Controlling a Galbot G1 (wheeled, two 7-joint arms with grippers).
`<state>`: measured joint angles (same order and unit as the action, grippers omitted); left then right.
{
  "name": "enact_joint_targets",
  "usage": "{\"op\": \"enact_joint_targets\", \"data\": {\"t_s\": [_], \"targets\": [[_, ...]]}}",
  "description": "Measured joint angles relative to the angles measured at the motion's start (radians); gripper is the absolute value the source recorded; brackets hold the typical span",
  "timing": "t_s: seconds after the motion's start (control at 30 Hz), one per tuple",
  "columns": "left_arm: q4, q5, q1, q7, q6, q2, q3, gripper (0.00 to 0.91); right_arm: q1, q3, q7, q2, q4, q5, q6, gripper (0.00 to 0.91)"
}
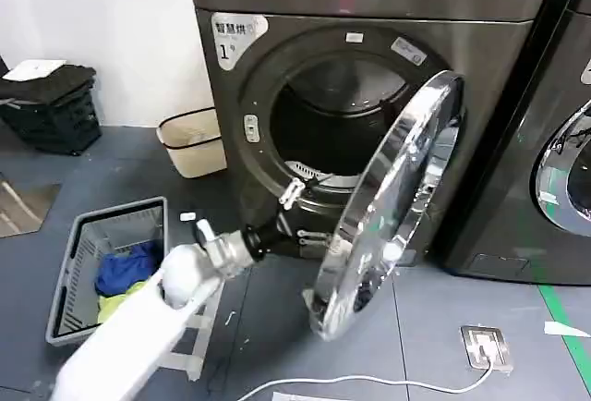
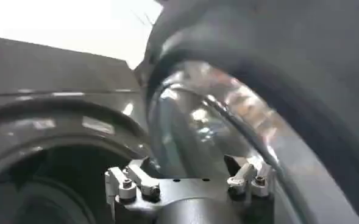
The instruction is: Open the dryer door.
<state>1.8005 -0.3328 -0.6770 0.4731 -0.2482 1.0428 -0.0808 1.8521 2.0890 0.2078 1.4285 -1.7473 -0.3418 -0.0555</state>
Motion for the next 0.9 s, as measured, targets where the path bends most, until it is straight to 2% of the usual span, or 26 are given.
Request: {"op": "enact_joint_targets", "data": {"t_s": [0.07,0.23,0.33,0.53,0.9], "targets": [[-0.009,0.003,0.015,-0.001,0.009,0.019,-0.028,0.907,0.0,0.023,0.052,0.0,0.027,0.056,0.049,0.907],[-0.033,0.009,0.049,-0.009,0.026,0.07,-0.094,0.907,-0.012,0.078,0.112,-0.002,0.07,0.118,0.145,0.907],[-0.045,0.017,0.064,-0.015,0.035,0.101,-0.126,0.907,-0.018,0.108,0.128,-0.008,0.095,0.149,0.15,0.907],[-0.077,0.031,0.097,-0.022,0.043,0.166,-0.183,0.907,-0.017,0.155,0.122,0.005,0.116,0.147,0.152,0.907],[-0.179,0.044,0.173,-0.025,0.054,0.295,-0.269,0.907,-0.032,0.188,0.125,0.015,0.11,0.152,0.195,0.907]]}}
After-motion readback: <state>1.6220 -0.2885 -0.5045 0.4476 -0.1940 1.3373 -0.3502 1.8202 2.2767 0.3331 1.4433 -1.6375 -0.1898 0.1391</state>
